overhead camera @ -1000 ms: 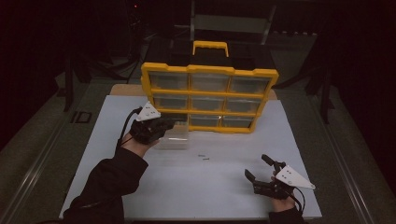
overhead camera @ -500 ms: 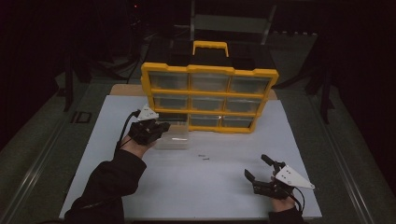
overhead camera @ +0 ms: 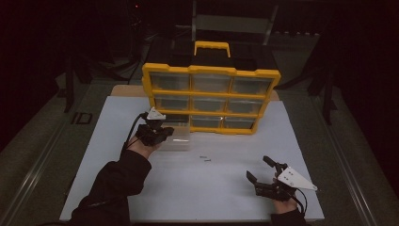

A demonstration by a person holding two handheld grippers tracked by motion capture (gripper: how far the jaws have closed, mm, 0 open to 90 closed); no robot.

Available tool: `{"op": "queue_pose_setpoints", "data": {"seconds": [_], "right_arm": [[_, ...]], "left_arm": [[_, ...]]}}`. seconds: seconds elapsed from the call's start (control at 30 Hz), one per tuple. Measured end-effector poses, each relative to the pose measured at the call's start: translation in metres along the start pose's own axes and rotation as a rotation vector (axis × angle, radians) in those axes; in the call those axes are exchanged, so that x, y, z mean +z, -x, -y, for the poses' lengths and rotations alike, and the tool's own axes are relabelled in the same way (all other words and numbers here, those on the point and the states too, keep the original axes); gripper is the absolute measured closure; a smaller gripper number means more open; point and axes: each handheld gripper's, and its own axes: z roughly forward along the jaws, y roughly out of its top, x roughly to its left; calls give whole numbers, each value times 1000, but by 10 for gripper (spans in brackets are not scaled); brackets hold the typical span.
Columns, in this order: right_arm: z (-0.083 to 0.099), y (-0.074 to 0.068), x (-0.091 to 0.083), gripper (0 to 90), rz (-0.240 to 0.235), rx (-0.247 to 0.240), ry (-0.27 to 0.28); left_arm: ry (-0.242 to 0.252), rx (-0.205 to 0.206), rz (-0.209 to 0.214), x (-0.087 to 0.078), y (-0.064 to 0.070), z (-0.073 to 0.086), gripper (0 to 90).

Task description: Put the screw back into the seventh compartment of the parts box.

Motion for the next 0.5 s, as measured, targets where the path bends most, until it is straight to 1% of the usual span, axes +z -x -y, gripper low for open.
{"op": "queue_pose_setpoints", "data": {"seconds": [0.2,0.43,0.5], "right_arm": [[0,0,0,134,-1,0,0],[0,0,0,135,-1,-1,-2],[0,0,0,134,-1,-1,-2]], "left_arm": [[-57,-2,1,6,-1,-1,864],[-98,-14,-9,11,-2,-3,860],[-111,-18,-3,13,-1,-4,860]]}}
